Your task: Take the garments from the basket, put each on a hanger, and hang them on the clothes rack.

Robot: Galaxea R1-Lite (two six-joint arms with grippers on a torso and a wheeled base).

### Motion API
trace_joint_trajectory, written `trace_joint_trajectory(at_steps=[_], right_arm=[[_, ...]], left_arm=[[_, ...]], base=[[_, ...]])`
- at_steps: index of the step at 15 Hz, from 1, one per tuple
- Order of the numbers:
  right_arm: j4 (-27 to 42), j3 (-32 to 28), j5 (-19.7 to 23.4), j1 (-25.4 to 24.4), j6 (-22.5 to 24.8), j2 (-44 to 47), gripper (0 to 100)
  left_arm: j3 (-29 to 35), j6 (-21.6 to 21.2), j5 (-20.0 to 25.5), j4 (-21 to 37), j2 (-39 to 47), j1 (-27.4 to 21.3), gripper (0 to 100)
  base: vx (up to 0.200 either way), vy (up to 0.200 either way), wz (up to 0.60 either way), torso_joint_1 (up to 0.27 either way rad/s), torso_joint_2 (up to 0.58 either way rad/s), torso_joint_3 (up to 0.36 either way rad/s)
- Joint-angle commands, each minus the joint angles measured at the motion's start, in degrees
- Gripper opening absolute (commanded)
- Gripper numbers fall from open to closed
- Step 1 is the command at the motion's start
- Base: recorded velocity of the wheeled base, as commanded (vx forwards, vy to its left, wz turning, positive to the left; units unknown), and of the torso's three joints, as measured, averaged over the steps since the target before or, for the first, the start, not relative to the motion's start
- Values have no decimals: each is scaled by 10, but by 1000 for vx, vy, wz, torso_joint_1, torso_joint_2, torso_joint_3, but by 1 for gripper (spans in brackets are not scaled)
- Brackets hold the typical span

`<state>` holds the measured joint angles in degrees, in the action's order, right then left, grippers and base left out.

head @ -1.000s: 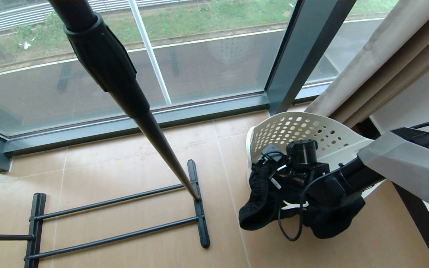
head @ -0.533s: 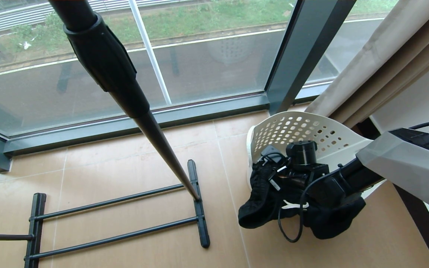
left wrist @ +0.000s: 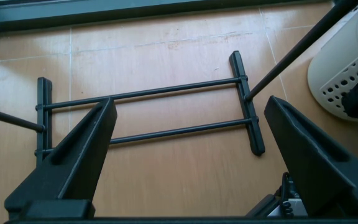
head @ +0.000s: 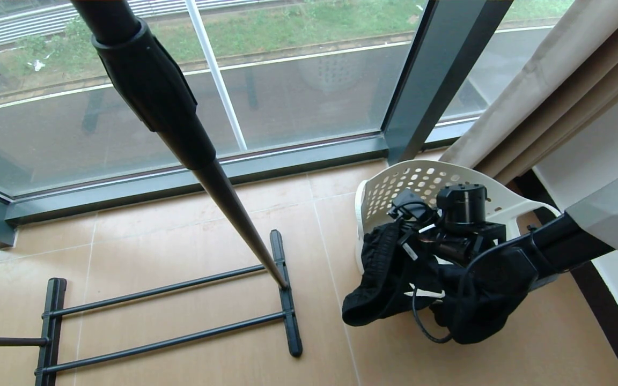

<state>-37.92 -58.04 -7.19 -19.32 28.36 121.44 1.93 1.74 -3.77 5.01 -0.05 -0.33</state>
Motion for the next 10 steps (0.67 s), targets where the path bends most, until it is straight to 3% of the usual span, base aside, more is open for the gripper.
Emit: trace_joint_trajectory(at_steps=[1,4,10], right_arm=[[-6,13,0,-1,0,-35,0],[-6,55,0,-5,1,-111,0],[-1,173,-5,-77,0,-334,0]], left_arm=[[0,0,0,0,0,0,100],[0,0,0,0,0,0,100],[-1,-3,-3,0,0,0,100]], base=[[0,0,0,0,0,0],[0,0,0,0,0,0],[0,0,0,0,0,0]])
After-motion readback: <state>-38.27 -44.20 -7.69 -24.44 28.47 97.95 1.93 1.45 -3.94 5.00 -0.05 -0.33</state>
